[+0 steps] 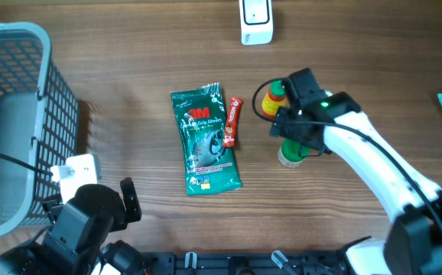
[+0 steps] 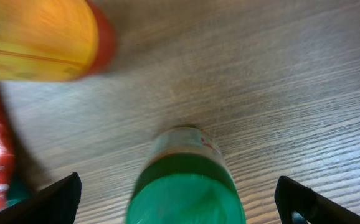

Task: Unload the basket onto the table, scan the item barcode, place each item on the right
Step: 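Lift the green-lidded jar with the right gripper and pull it right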

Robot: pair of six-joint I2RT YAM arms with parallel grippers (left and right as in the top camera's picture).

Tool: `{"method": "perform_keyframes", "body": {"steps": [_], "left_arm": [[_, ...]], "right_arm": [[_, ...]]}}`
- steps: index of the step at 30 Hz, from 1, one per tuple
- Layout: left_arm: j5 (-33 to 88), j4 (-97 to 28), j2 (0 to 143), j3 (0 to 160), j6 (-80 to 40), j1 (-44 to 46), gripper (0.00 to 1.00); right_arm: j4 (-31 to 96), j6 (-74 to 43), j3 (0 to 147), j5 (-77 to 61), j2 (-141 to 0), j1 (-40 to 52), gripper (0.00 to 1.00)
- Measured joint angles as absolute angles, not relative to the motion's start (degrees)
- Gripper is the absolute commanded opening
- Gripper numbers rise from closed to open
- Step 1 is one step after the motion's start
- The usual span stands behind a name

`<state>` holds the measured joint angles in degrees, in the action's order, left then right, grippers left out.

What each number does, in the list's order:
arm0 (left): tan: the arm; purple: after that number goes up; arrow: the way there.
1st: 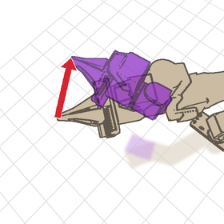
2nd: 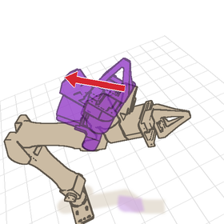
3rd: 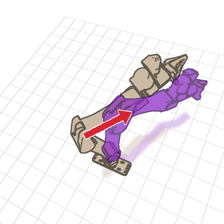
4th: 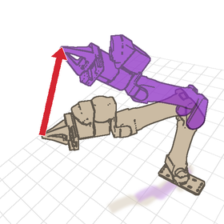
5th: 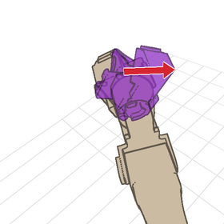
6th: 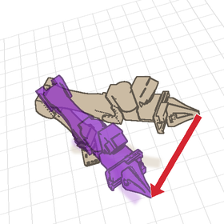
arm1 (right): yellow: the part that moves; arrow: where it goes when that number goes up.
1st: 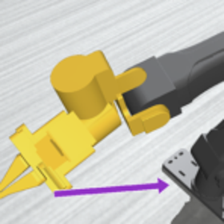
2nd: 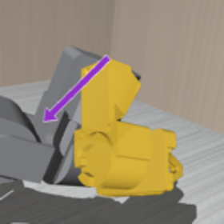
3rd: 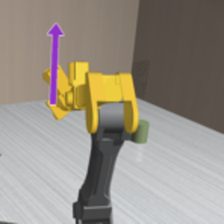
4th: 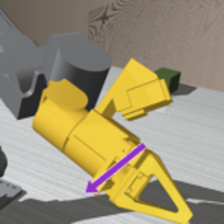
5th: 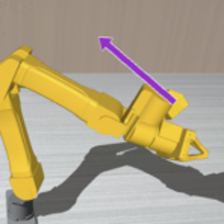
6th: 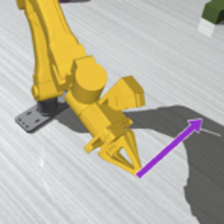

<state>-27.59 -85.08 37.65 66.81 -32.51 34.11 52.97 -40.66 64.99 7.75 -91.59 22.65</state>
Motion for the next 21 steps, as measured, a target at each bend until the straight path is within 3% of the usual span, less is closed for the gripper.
{"method": "perform_keyframes", "body": {"steps": [7, 12, 21], "left_arm": [[-27.6, -85.1, 37.6, 66.8, -32.5, 34.1, 1.0], [-27.6, -85.1, 37.6, 66.8, -32.5, 34.1, 1.0], [-27.6, -85.1, 37.6, 66.8, -32.5, 34.1, 1.0]], "right_arm": [[52.6, -38.2, 64.8, 5.3, -99.9, 22.7, 0.98], [52.5, -36.2, 64.7, 4.3, -100.3, 22.7, 0.81], [51.2, -34.8, 62.3, 1.2, -101.8, 20.0, 0.72]]}}
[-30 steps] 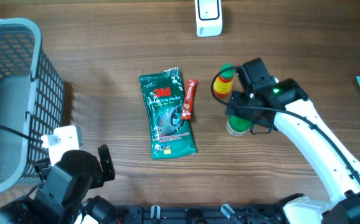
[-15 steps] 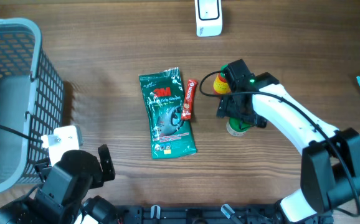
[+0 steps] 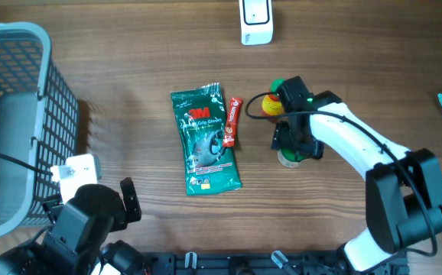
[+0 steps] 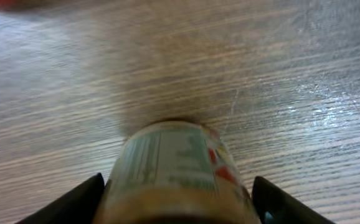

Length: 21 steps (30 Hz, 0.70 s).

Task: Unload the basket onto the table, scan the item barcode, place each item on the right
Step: 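Lift the green-lidded jar with the right gripper and pull it right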

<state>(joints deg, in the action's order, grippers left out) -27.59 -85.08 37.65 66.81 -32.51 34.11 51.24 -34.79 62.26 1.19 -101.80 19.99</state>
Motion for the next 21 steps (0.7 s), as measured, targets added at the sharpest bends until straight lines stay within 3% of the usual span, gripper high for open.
{"method": "perform_keyframes", "body": {"steps": [9, 21], "left_arm": [[-27.6, -85.1, 37.6, 66.8, -32.5, 34.1, 1.0], [-27.6, -85.1, 37.6, 66.8, -32.5, 34.1, 1.0]], "right_arm": [[51.2, -34.6, 61.3, -3.0, -102.1, 16.4, 0.52], [60.8, -31.5, 60.9, -6.5, -101.5, 16.4, 0.48]]}}
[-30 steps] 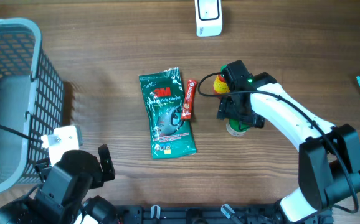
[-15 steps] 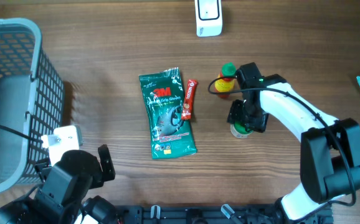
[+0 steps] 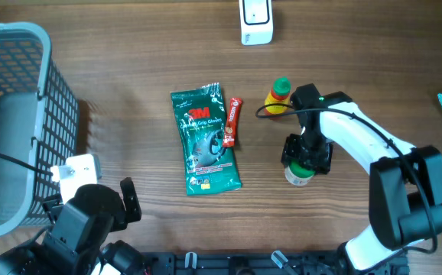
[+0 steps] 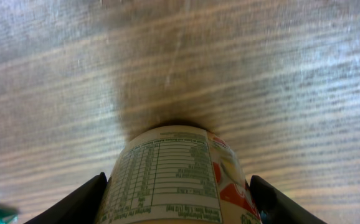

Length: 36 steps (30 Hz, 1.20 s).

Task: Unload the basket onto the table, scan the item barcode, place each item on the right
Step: 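Lift the green-lidded jar with the right gripper and pull it right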

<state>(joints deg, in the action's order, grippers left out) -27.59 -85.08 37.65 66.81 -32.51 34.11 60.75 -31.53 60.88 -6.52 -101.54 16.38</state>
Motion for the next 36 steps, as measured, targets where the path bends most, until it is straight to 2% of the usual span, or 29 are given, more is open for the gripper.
{"method": "perform_keyframes", "body": {"steps": [3, 8, 17, 28, 36], "left_arm": [[-27.6, -85.1, 37.6, 66.8, -32.5, 34.1, 1.0], [-27.6, -85.1, 37.6, 66.8, -32.5, 34.1, 1.0], [-27.6, -85.1, 37.6, 66.8, -32.5, 34.1, 1.0], [-27.6, -85.1, 37.6, 66.8, -32.5, 34.1, 1.0], [-27.6, -85.1, 37.6, 66.8, -32.5, 34.1, 1.0]], "right_arm": [[63.1, -30.0, 61.5, -10.2, -97.7, 16.3, 0.48], [66.7, -29.3, 62.6, -27.3, -90.3, 15.9, 0.53], [77.3, -29.2, 62.6, -49.3, -89.8, 15.9, 0.52], [78.9, -29.0, 62.6, -54.2, -89.8, 15.9, 0.45], [81.5, -24.2, 62.6, -53.3, -89.8, 15.9, 0.4]]}}
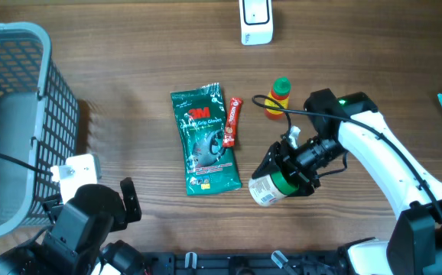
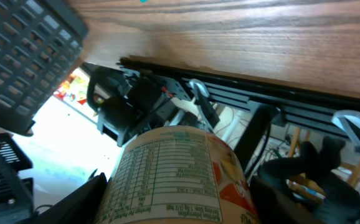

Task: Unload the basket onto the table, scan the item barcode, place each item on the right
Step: 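Lift the green-lidded jar with the right gripper and pull it right, then hold the jar in front of the white scanner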

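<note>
A jar with a green lid and a pale label [image 1: 265, 189] hangs over the table, tipped on its side with its base toward the lower left. My right gripper [image 1: 288, 176] is shut on it near the lid. In the right wrist view the jar [image 2: 180, 177] fills the space between the fingers [image 2: 83, 200] and shows a nutrition table; no barcode shows. A white scanner-like device [image 1: 255, 21] stands at the far edge. My left gripper [image 1: 125, 205] rests at the front left, its jaws hard to read.
A green 3M packet [image 1: 206, 141] and a red stick packet [image 1: 232, 121] lie mid-table. A yellow bottle with a green cap [image 1: 277, 96] stands behind the jar. A grey basket [image 1: 22, 46] fills the left side. A teal item is at the right edge.
The jar stood upright on the table in my shut right gripper. Now it is off the wood, tipped sideways and further left and nearer the front edge.
My right gripper was open over the jar beside the yellow bottle. Then its fingers were down around the jar. Then the jar stood further front, clear of the bottle, in the gripper's hold. Now it is raised and tilted. The left arm stayed still.
</note>
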Robot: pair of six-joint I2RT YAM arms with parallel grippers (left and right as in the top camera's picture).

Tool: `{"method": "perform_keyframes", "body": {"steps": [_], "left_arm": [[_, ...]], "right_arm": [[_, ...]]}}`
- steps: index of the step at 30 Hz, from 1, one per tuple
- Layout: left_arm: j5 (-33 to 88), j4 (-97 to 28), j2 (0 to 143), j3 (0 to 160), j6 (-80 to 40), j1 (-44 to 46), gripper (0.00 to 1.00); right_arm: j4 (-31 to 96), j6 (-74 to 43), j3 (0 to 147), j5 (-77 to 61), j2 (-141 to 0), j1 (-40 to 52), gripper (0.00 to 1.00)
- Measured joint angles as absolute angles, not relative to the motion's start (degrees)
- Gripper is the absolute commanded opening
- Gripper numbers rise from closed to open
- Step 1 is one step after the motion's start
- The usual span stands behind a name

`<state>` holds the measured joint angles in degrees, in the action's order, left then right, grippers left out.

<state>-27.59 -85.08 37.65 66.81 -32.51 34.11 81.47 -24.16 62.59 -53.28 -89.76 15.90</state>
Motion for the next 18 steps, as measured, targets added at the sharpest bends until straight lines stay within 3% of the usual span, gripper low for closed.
{"method": "perform_keyframes", "body": {"steps": [6, 14, 18], "left_arm": [[-27.6, -85.1, 37.6, 66.8, -32.5, 34.1, 1.0], [-27.6, -85.1, 37.6, 66.8, -32.5, 34.1, 1.0], [-27.6, -85.1, 37.6, 66.8, -32.5, 34.1, 1.0]], "right_arm": [[82.9, -20.6, 62.6, -49.8, -89.2, 11.7, 0.39], [83.2, -15.1, 62.6, -43.2, -88.9, -3.8, 0.39], [77.5, -12.7, 62.6, -42.7, -88.9, -13.6, 0.35]]}}
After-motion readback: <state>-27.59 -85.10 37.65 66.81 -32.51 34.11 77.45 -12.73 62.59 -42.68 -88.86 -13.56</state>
